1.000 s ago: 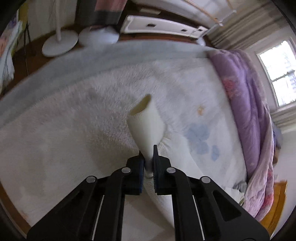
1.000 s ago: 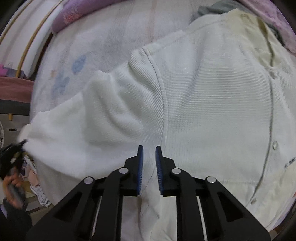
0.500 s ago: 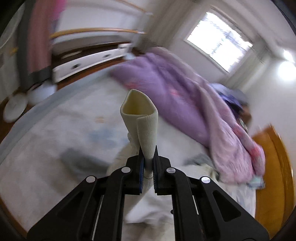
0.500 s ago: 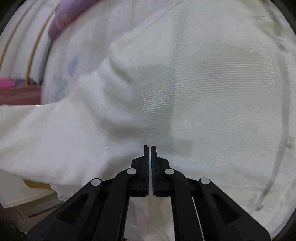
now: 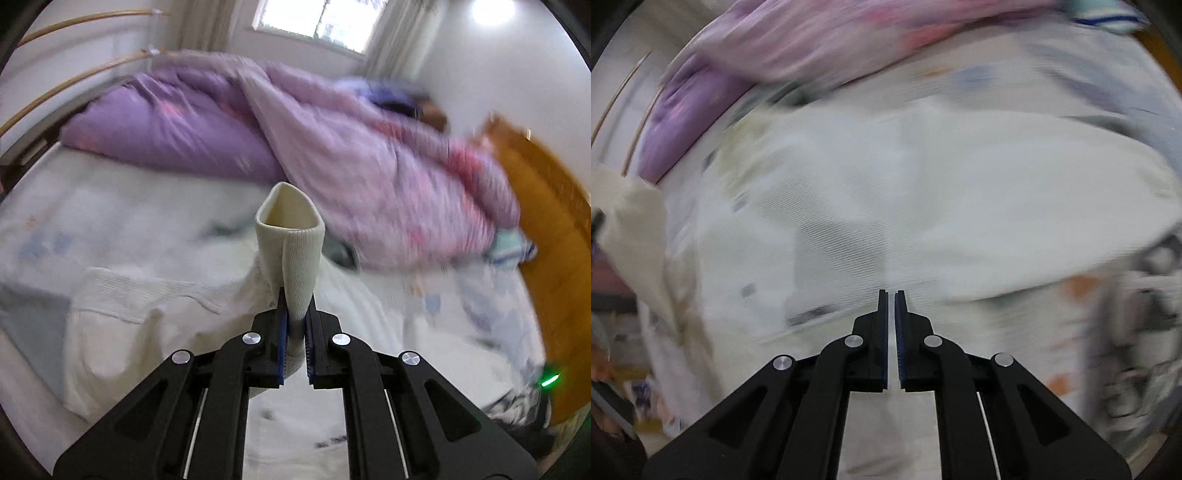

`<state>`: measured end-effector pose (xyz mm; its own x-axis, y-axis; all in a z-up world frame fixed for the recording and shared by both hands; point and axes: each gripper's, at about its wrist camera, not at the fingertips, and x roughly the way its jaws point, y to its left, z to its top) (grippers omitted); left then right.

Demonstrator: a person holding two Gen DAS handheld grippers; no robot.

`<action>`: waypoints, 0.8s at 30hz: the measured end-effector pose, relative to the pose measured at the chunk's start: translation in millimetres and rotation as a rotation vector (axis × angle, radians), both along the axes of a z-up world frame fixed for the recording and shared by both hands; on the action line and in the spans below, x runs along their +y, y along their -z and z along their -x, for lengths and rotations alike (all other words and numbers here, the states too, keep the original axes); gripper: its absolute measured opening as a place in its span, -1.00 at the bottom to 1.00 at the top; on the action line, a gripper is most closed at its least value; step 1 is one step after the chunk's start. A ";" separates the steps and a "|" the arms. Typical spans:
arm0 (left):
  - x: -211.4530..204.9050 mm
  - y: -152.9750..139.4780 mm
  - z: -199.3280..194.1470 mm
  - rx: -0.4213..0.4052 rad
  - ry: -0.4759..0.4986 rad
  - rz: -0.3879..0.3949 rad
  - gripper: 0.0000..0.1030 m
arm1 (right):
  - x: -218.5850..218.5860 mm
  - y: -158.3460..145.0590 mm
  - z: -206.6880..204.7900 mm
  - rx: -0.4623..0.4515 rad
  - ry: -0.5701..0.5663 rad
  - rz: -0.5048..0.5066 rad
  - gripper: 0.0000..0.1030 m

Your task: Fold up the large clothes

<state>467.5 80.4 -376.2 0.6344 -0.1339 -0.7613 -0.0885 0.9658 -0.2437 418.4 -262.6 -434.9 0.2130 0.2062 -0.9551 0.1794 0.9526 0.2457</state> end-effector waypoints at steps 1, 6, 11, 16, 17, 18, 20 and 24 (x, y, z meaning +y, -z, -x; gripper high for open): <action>-16.1 13.3 -4.7 0.020 0.022 -0.017 -0.85 | -25.1 -4.8 2.2 -0.016 0.028 0.049 -0.89; -103.7 93.4 -19.3 0.166 0.165 -0.139 -0.85 | -125.8 -14.1 6.4 -0.049 0.146 0.162 -0.89; -134.5 134.4 -24.5 0.249 0.204 -0.207 -0.83 | -219.4 -7.7 17.8 -0.059 0.360 0.116 -0.84; -148.4 141.4 -23.5 0.250 0.217 -0.225 -0.81 | -290.7 7.7 20.9 -0.022 0.577 0.037 -0.56; -151.5 143.2 -23.4 0.256 0.228 -0.229 -0.80 | -297.5 10.6 17.7 -0.008 0.602 0.034 -0.37; -153.6 144.5 -23.2 0.258 0.234 -0.231 -0.80 | -309.6 17.5 15.8 0.024 0.631 0.030 -0.24; -158.7 149.0 -23.3 0.267 0.244 -0.225 -0.80 | -317.5 25.9 7.7 0.041 0.656 0.030 -0.04; -167.0 155.3 -23.5 0.286 0.260 -0.211 -0.57 | -341.5 61.6 -3.6 0.137 0.729 -0.047 0.13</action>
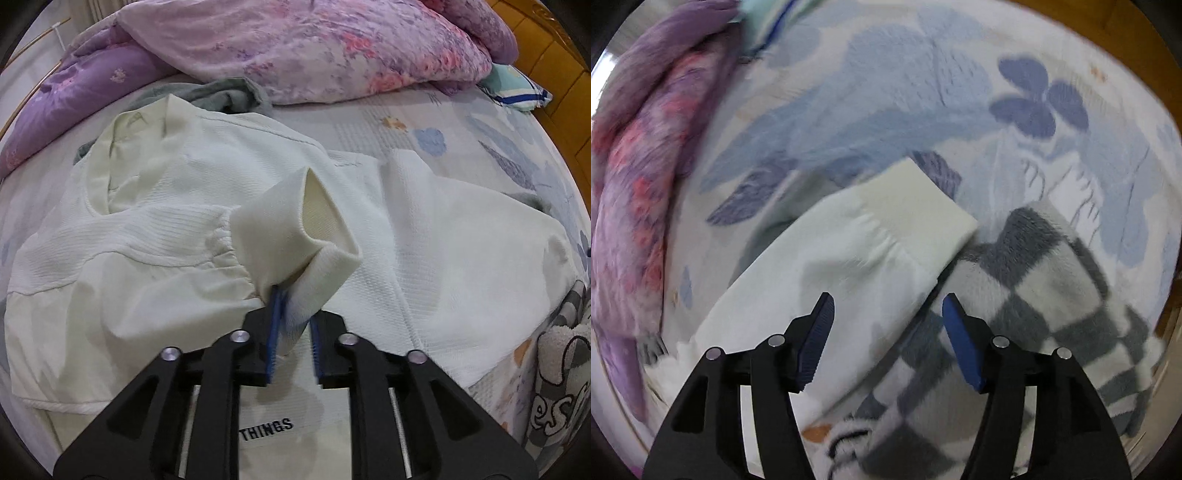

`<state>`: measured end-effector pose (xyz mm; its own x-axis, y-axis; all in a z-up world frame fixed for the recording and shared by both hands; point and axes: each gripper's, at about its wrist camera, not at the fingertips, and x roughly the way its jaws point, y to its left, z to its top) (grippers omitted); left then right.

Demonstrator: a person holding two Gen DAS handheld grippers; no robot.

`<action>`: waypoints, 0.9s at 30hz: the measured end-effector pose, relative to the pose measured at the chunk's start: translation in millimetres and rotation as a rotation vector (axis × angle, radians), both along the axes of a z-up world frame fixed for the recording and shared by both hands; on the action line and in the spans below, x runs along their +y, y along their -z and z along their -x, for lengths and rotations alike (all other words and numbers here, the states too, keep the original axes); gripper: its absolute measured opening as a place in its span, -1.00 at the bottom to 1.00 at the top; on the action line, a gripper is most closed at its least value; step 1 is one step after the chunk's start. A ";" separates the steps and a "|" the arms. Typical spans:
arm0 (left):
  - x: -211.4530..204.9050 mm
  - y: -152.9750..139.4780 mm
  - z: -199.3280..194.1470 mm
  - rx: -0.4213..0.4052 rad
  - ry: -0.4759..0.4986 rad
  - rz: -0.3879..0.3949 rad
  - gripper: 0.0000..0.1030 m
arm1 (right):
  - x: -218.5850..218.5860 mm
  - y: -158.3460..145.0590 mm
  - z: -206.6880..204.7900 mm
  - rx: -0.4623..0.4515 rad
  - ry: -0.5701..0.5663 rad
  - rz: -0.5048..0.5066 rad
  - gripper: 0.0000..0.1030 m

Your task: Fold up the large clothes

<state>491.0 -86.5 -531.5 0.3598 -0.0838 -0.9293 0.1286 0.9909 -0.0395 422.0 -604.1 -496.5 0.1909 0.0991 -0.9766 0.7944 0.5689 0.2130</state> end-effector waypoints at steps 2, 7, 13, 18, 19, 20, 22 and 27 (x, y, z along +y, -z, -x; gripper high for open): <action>-1.1 4.5 0.7 0.026 0.006 0.030 -0.47 | -9.3 8.8 -4.4 0.015 0.049 0.007 0.13; -5.6 10.3 6.7 0.086 0.047 0.089 -0.11 | -18.0 35.0 -19.7 0.126 0.053 0.011 0.13; 15.2 -24.5 23.2 0.062 0.010 0.276 0.16 | -22.0 51.5 -32.5 0.163 0.057 0.001 0.16; 57.1 -54.8 39.8 0.025 -0.085 0.299 0.25 | -12.6 46.3 -26.2 0.163 0.009 0.095 -0.27; 62.8 -58.8 42.4 0.021 -0.104 0.292 0.26 | -10.6 42.5 -22.3 0.148 0.012 0.114 -0.45; 78.9 -63.0 46.9 0.022 -0.141 0.279 0.27 | -8.1 38.5 -18.4 0.135 0.013 0.128 -0.59; 105.8 -68.2 55.3 0.020 -0.195 0.252 0.27 | 2.8 23.0 -7.3 0.089 0.019 0.175 -0.72; 182.9 -71.6 67.6 0.032 -0.349 0.183 0.27 | 66.2 -39.8 1.6 0.033 -0.100 0.443 -0.77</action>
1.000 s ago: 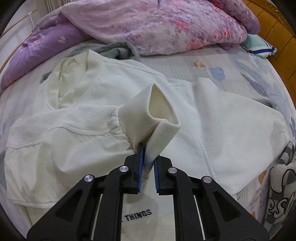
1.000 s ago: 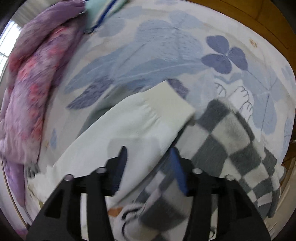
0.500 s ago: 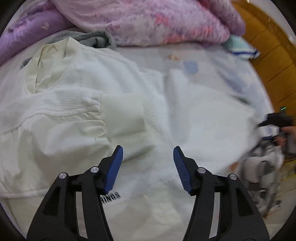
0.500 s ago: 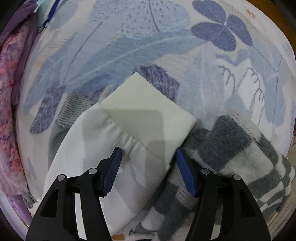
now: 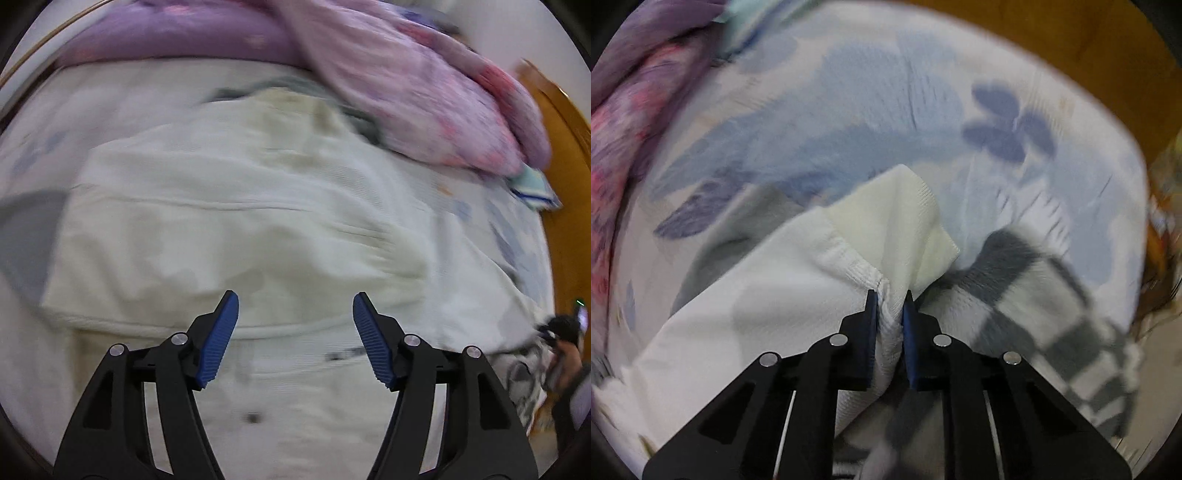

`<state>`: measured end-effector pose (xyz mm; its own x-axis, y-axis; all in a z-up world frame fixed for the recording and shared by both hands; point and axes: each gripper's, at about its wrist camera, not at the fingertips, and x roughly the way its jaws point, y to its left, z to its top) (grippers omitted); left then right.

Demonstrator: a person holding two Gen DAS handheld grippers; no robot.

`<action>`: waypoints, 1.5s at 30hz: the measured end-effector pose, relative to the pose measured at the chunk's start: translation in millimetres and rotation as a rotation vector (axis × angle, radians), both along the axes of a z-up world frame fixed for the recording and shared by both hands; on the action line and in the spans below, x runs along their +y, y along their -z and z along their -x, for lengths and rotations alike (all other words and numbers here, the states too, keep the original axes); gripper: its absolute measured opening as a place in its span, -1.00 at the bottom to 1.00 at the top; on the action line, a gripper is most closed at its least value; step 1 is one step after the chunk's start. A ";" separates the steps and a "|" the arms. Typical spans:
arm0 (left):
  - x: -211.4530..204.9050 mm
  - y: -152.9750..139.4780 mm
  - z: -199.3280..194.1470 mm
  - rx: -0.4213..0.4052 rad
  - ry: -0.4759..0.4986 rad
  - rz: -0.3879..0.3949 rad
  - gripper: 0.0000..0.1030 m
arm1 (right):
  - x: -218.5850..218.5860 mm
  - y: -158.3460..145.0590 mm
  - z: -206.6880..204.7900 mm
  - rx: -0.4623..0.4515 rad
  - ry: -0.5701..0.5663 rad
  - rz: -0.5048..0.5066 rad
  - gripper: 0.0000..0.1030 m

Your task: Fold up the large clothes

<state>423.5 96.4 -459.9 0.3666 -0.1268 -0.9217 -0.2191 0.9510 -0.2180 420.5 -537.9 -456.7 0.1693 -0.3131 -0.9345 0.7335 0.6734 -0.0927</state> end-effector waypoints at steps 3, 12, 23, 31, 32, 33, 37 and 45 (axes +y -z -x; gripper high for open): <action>49.2 -4.4 7.4 0.007 -0.086 0.009 0.27 | 55.2 -51.8 -5.3 -0.117 -0.116 0.102 -0.77; 145.5 -19.3 34.5 0.013 -0.180 0.008 0.27 | 305.4 -156.1 -54.7 -0.428 -0.598 -0.045 -0.77; 221.6 -16.4 50.6 0.028 -0.197 0.025 0.27 | 607.6 -92.2 -30.6 -0.310 -1.016 -0.235 -0.77; 255.0 -6.9 57.0 0.042 -0.237 0.032 0.27 | 684.9 -28.2 -8.0 -0.170 -1.135 -0.433 -0.42; 259.1 -7.6 57.7 0.039 -0.253 0.040 0.27 | 684.3 -31.6 -5.2 -0.175 -1.152 -0.430 -0.15; 262.3 -8.3 58.3 0.033 -0.266 0.050 0.27 | 680.3 -37.5 -2.6 -0.187 -1.163 -0.426 -0.07; 263.8 -12.7 49.8 0.018 -0.288 0.097 0.27 | 638.2 -59.3 -7.1 -0.242 -1.115 -0.486 0.01; 193.1 -26.1 -9.8 -0.042 -0.060 0.170 0.27 | 496.2 -31.1 -53.1 -0.127 -0.850 -0.413 -0.66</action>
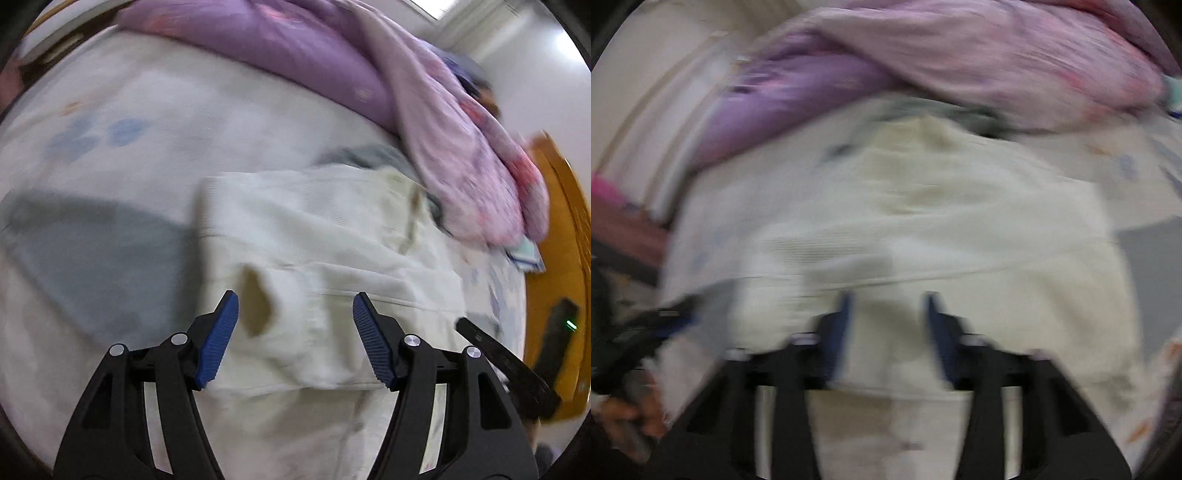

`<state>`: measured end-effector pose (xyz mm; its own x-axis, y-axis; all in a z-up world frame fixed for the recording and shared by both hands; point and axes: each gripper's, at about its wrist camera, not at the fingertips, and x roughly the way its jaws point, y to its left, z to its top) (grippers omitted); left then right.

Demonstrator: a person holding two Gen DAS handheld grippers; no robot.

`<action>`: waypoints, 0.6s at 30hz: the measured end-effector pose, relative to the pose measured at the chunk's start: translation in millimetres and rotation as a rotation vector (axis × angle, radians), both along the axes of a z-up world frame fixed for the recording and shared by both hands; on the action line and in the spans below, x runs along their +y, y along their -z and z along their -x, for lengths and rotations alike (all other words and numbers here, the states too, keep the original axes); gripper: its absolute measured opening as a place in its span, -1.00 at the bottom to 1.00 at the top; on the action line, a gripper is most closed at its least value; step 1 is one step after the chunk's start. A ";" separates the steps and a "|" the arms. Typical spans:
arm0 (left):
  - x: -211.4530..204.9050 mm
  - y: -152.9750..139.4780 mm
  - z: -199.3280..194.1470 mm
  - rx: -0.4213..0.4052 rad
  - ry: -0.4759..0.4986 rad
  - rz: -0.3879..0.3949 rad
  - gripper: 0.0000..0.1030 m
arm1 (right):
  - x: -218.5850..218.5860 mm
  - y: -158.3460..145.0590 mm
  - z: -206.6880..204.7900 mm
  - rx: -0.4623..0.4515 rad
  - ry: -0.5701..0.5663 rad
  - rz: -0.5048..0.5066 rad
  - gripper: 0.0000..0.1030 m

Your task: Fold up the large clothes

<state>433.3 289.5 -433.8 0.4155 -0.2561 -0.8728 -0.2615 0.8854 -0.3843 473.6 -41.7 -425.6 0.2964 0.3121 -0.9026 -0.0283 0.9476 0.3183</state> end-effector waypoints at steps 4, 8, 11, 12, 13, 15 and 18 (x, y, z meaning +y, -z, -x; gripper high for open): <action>-35.6 31.9 -24.9 0.072 0.119 -0.028 0.27 | -68.6 38.1 -22.2 0.106 0.147 0.016 -0.83; -26.4 108.9 -35.4 0.297 0.086 -0.088 0.27 | -114.6 94.7 -33.1 0.268 0.252 -0.034 -0.88; -16.9 119.7 -37.3 0.297 0.072 -0.038 0.27 | -124.9 116.0 -35.8 0.317 0.263 -0.117 -0.88; -16.5 113.5 -39.3 0.291 0.079 -0.025 0.27 | -125.9 114.2 -36.9 0.330 0.260 -0.128 -0.82; -15.5 107.8 -39.7 0.272 0.088 -0.003 0.27 | -126.7 107.0 -39.3 0.343 0.258 -0.141 -0.73; -3.3 83.3 -40.8 0.189 0.067 0.067 0.34 | -131.2 84.9 -44.3 0.298 0.258 -0.179 -0.53; 33.3 57.3 -51.5 0.113 -0.051 0.078 0.60 | -144.7 62.4 -64.9 0.238 0.268 -0.143 0.08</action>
<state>484.7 322.7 -491.1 0.3296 -0.3059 -0.8932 -0.3505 0.8388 -0.4166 538.5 -186.4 -488.0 0.1722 0.3797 -0.9089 0.3050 0.8568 0.4157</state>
